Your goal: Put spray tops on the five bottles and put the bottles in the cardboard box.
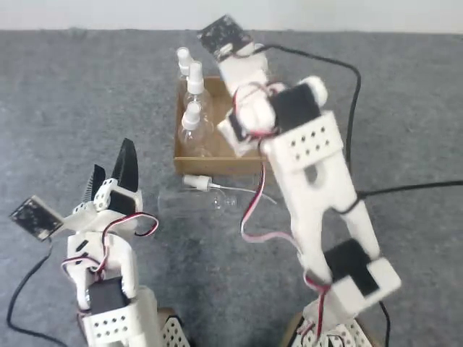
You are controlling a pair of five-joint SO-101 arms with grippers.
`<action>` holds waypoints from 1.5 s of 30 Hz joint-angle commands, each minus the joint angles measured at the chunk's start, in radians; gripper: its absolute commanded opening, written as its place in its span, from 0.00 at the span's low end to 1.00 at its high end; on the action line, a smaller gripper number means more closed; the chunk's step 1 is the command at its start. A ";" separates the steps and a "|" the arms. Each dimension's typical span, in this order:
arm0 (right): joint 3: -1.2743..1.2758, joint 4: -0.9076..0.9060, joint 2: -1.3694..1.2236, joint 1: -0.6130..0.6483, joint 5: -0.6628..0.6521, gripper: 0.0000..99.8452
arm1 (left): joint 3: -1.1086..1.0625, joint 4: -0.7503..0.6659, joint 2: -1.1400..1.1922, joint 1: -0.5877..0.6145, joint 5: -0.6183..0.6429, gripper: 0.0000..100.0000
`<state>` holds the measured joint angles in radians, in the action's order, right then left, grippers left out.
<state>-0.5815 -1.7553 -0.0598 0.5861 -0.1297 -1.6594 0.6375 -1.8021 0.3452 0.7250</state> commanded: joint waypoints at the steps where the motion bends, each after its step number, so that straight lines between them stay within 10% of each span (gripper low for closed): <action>1: 0.072 -0.039 0.142 0.076 0.091 0.29 | 0.010 -0.032 -0.017 0.005 0.000 0.29; 13: 0.264 0.001 0.125 0.255 0.695 0.30 | 0.010 -0.032 -0.017 0.011 0.002 0.29; 45: 0.356 0.320 -0.302 0.384 1.148 0.30 | 0.038 -0.034 -0.017 0.169 0.006 0.29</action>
<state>-0.2148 -1.4193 -0.3652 0.9682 1.0073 -1.6594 0.6375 -1.8021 0.5094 0.7250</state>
